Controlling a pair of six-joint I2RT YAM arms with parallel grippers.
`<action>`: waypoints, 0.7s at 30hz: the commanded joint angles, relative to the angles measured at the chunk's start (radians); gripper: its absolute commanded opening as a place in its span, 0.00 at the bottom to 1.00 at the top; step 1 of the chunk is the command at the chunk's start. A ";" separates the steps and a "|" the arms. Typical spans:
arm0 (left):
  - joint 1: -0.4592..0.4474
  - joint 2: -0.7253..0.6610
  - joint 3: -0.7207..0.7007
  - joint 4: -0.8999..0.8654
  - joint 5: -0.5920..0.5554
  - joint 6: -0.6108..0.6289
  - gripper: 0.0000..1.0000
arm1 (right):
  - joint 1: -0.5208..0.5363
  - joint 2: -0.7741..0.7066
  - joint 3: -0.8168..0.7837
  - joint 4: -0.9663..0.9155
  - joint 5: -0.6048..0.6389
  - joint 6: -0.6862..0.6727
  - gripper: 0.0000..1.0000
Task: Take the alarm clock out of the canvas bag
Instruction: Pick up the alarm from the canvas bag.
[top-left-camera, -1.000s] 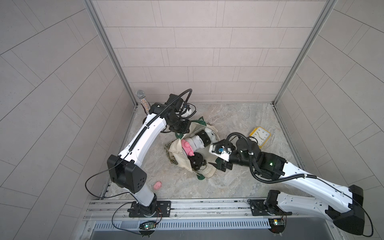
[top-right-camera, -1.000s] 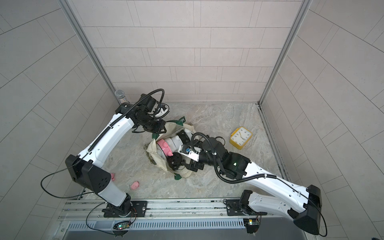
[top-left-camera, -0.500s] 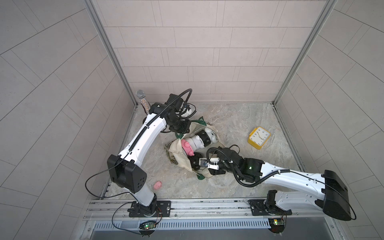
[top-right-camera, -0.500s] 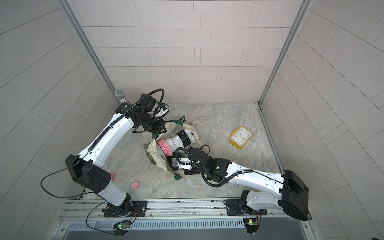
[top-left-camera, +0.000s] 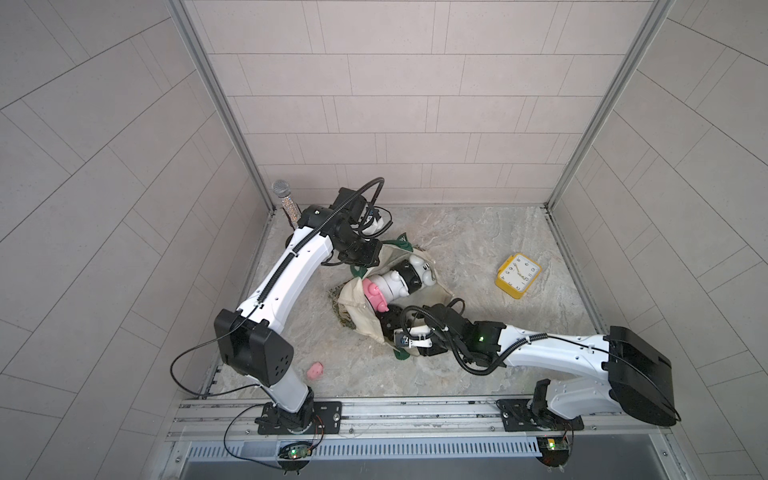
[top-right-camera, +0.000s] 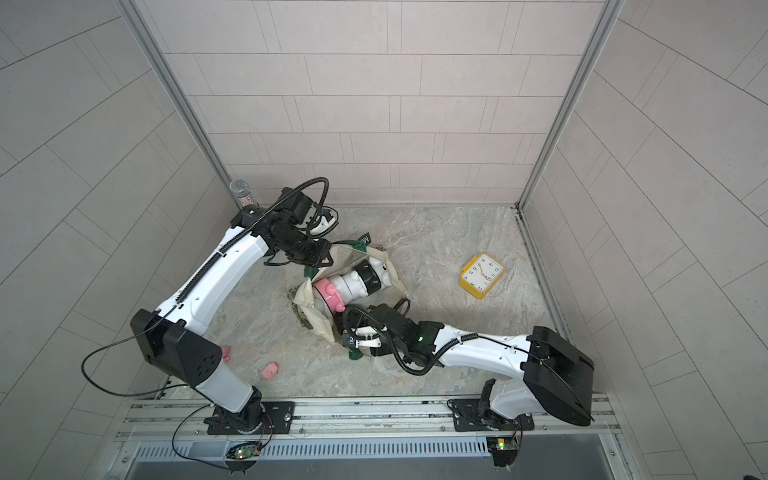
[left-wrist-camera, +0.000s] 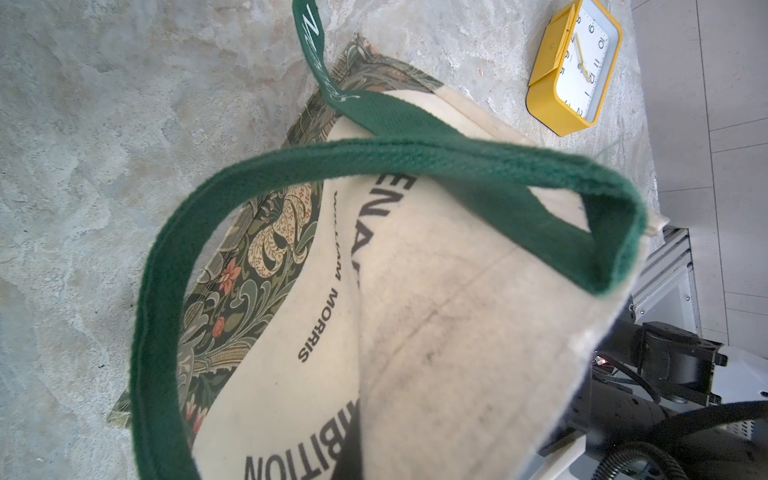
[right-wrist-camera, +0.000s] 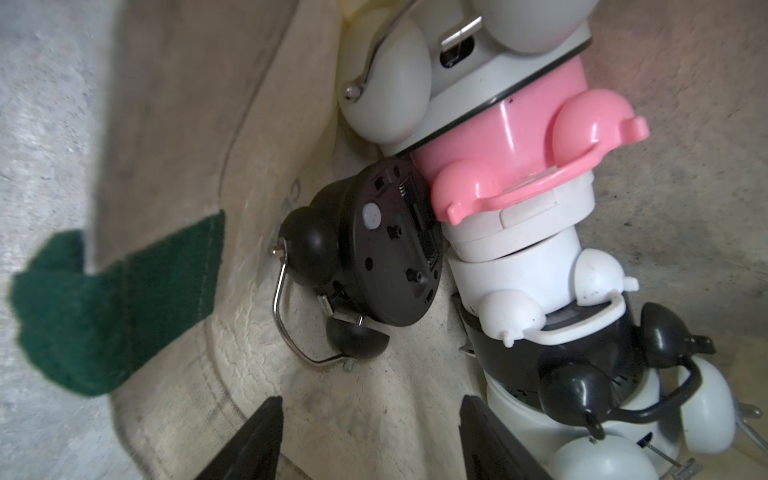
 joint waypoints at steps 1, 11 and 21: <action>0.004 -0.032 0.007 0.012 0.029 0.003 0.03 | 0.008 0.018 -0.003 0.041 -0.005 -0.022 0.69; 0.004 -0.027 0.007 0.018 0.012 -0.017 0.00 | 0.028 0.055 -0.029 0.102 -0.022 -0.066 0.68; 0.003 -0.032 0.008 0.017 0.014 -0.023 0.00 | 0.035 0.111 -0.029 0.110 -0.010 -0.079 0.67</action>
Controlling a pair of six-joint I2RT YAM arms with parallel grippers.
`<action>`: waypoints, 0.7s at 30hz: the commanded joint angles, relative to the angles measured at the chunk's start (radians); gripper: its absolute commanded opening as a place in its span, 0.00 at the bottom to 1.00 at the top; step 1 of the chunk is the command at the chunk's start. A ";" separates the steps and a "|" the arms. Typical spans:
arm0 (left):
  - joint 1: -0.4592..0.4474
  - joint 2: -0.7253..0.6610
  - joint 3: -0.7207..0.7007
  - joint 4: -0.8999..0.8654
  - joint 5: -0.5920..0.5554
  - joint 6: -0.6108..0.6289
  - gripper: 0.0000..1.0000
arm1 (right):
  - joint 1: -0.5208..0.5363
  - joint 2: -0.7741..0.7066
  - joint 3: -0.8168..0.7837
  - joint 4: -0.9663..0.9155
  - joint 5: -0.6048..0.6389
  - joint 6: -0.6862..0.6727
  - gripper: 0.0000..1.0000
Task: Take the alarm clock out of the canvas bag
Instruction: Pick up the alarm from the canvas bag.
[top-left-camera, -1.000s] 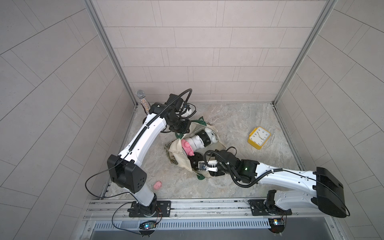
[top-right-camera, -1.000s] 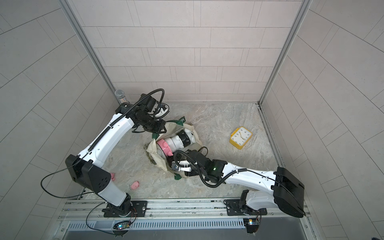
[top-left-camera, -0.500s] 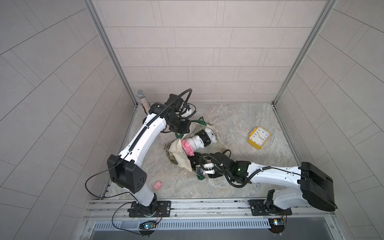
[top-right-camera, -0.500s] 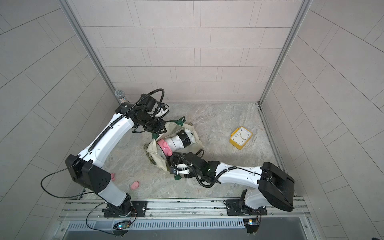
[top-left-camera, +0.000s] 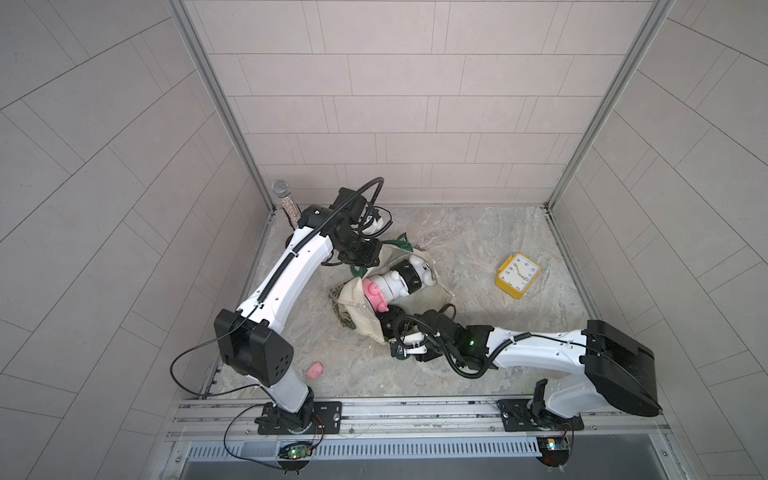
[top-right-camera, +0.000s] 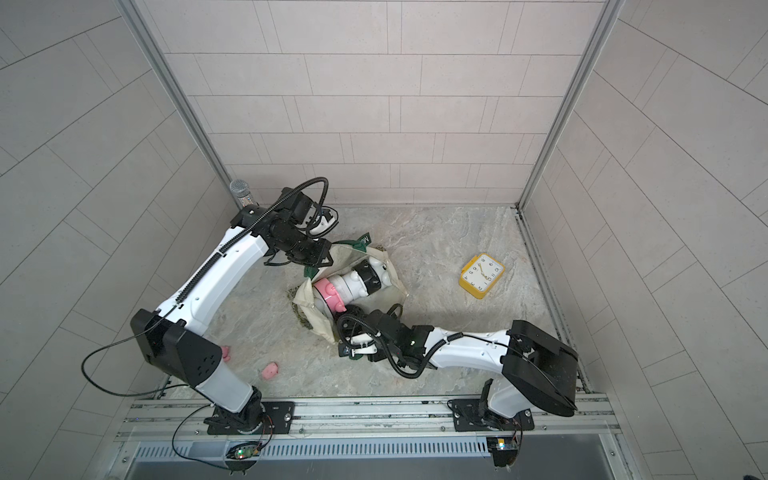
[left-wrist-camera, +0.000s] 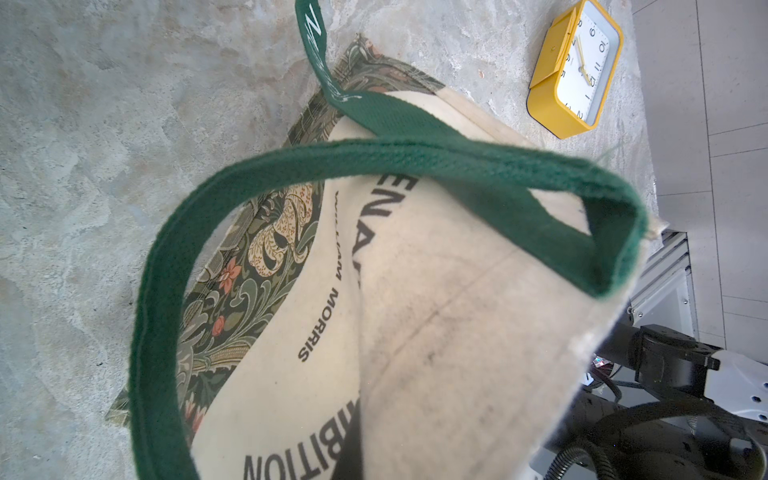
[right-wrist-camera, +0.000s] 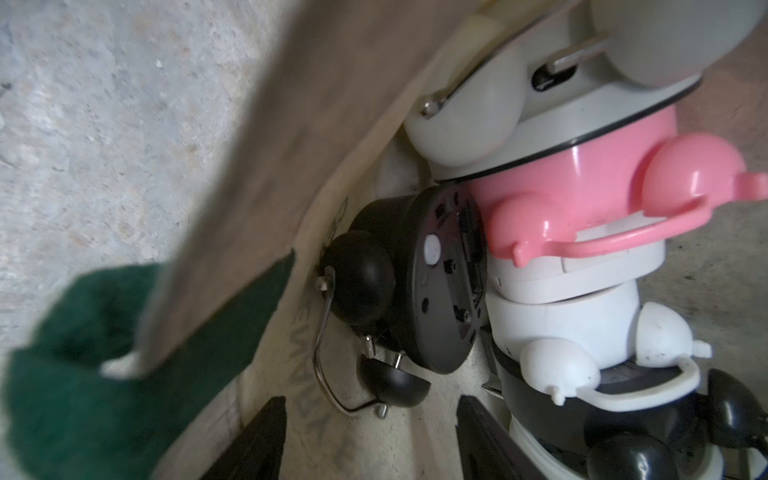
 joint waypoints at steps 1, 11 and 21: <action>0.004 -0.033 0.008 0.018 0.017 -0.012 0.00 | 0.009 0.021 -0.009 0.027 0.008 -0.014 0.67; 0.004 -0.033 0.014 0.016 0.019 -0.025 0.00 | 0.009 0.075 -0.035 0.188 0.085 -0.003 0.59; 0.003 -0.035 0.014 0.014 0.029 -0.028 0.00 | 0.008 0.099 0.005 0.254 0.106 0.049 0.49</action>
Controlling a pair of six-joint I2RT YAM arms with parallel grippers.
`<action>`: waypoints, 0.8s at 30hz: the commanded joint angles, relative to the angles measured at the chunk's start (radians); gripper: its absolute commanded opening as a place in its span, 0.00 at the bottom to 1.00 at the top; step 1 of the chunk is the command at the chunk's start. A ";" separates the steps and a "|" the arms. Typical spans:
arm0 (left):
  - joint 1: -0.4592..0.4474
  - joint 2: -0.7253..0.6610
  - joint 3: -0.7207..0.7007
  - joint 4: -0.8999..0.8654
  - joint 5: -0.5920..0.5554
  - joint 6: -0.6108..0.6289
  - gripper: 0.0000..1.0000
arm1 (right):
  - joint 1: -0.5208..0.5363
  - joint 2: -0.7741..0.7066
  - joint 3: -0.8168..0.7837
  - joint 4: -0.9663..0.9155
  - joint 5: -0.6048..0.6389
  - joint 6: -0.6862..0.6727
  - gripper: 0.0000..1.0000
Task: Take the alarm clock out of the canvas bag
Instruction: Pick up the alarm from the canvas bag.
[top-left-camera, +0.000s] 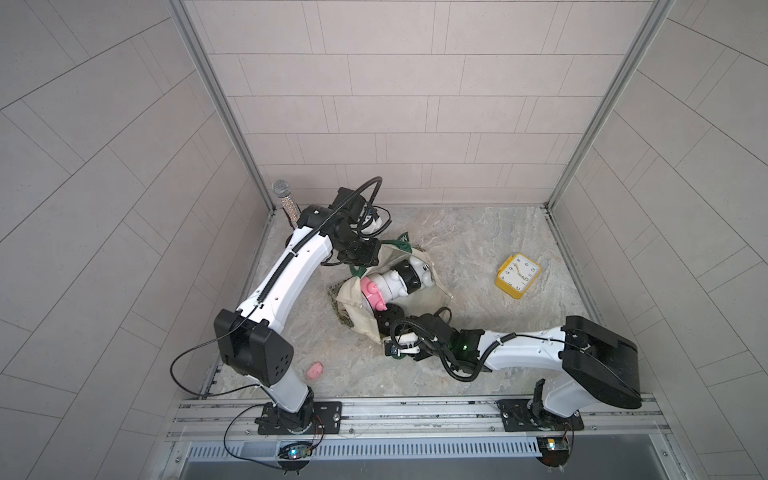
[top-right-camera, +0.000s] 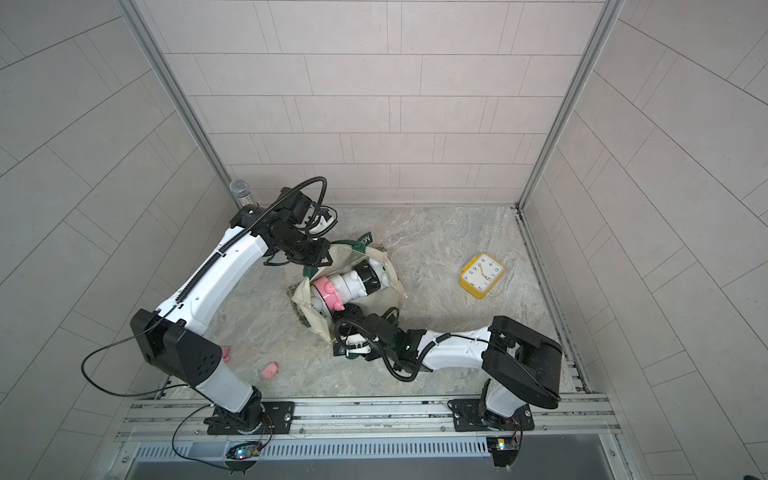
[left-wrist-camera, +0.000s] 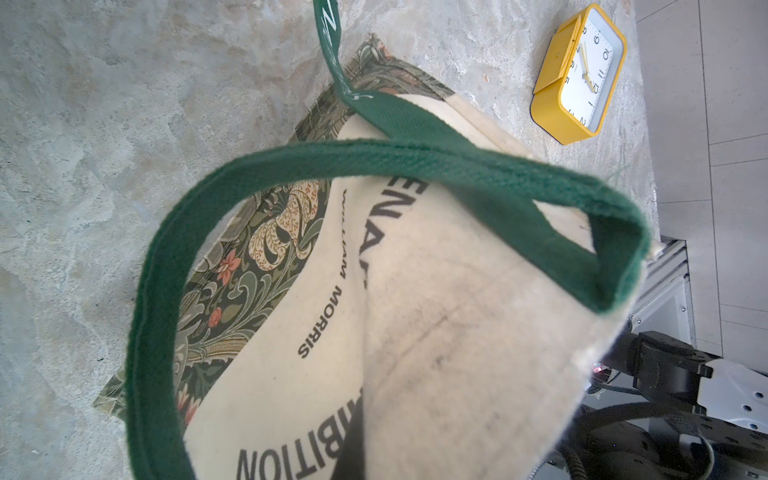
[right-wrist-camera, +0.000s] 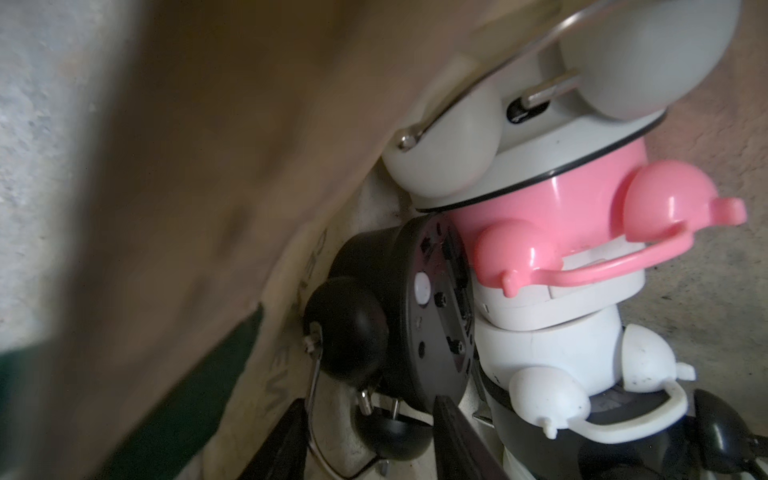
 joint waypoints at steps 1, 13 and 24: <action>0.003 -0.037 0.015 0.012 0.033 -0.014 0.00 | -0.004 0.015 0.036 0.037 0.056 0.026 0.48; 0.004 -0.036 0.019 0.014 0.039 -0.020 0.00 | -0.034 -0.014 0.049 0.046 0.029 0.054 0.35; 0.003 -0.036 0.032 0.007 0.043 -0.020 0.00 | -0.087 -0.015 0.031 0.068 0.003 0.055 0.28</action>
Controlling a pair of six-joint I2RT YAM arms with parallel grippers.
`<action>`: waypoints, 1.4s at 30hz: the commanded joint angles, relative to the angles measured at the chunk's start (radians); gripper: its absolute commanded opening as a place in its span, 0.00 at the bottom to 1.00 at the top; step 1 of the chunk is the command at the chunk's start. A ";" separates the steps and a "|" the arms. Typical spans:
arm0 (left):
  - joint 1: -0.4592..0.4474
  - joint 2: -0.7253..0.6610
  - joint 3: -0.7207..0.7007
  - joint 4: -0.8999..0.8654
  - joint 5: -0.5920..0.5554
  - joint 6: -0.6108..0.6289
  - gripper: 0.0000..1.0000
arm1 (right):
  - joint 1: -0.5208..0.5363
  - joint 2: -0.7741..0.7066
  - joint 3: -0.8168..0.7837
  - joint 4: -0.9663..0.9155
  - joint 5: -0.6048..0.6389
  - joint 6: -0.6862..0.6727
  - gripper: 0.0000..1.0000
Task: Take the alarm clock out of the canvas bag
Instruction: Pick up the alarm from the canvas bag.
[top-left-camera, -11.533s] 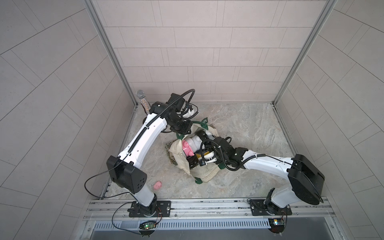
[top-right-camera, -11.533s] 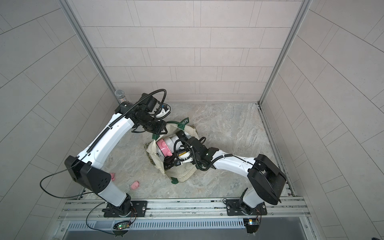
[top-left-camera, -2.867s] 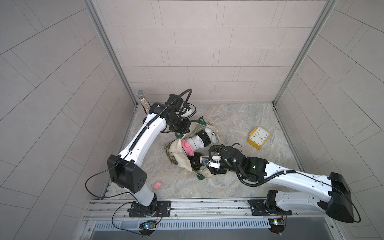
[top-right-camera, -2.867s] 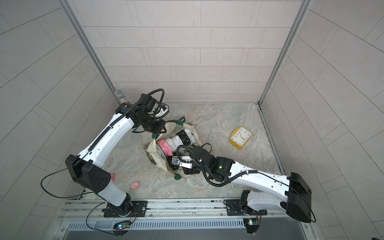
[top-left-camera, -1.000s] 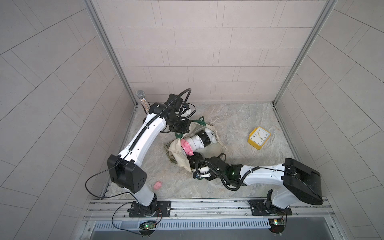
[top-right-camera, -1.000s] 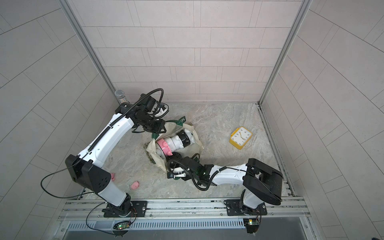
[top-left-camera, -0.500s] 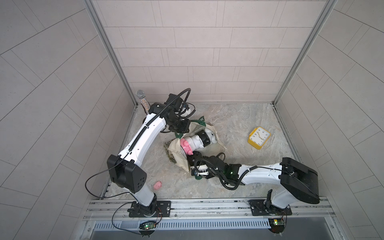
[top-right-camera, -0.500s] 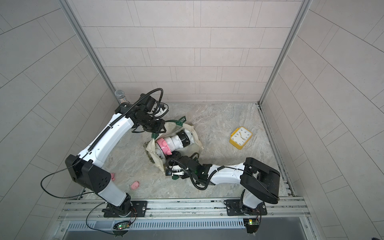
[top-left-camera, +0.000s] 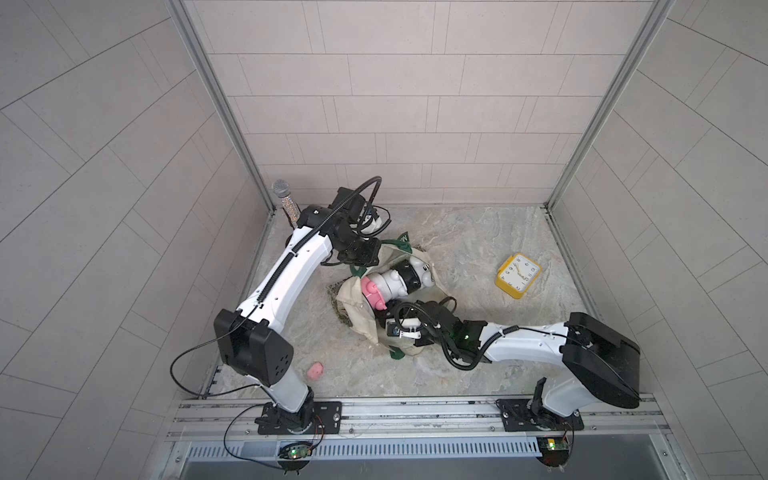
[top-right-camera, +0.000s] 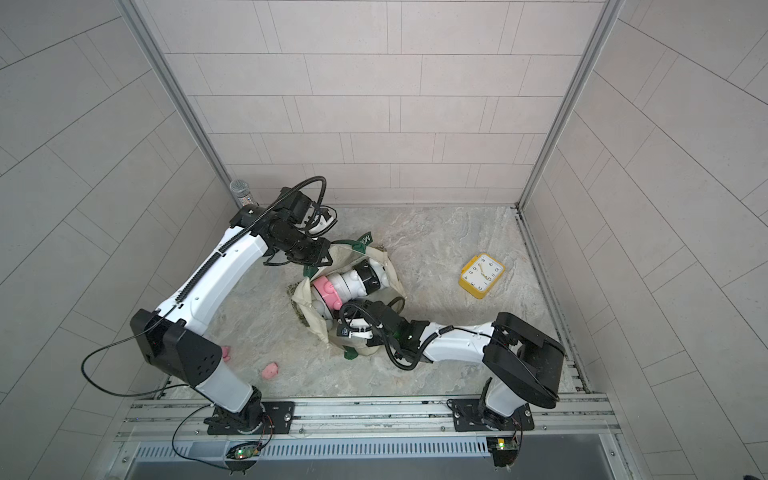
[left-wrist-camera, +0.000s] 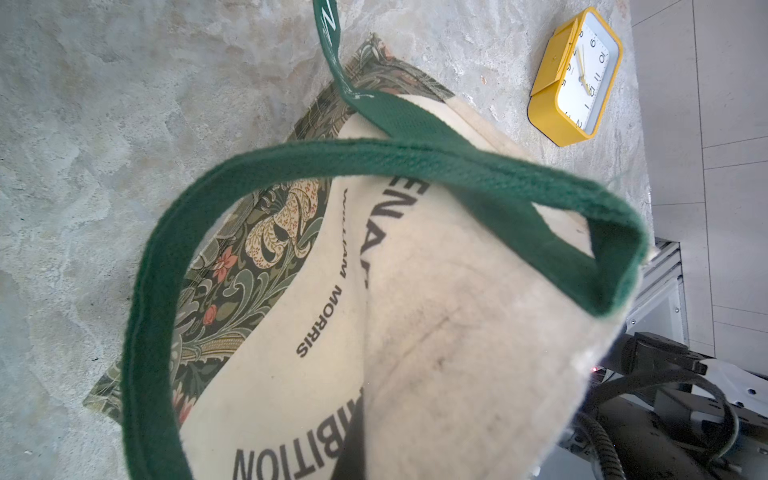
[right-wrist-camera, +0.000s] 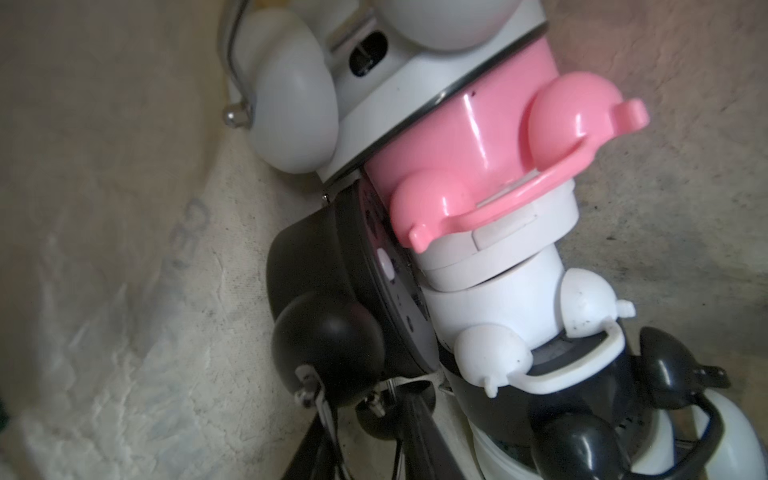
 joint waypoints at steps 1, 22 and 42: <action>0.003 -0.036 0.033 0.006 0.037 -0.012 0.00 | -0.008 -0.002 0.008 0.059 0.001 0.001 0.28; 0.003 -0.036 0.057 -0.017 0.035 -0.005 0.00 | -0.016 -0.051 0.031 -0.014 -0.089 -0.066 0.11; 0.004 -0.038 0.022 0.007 0.038 -0.015 0.00 | 0.012 -0.300 0.062 -0.255 -0.069 -0.026 0.00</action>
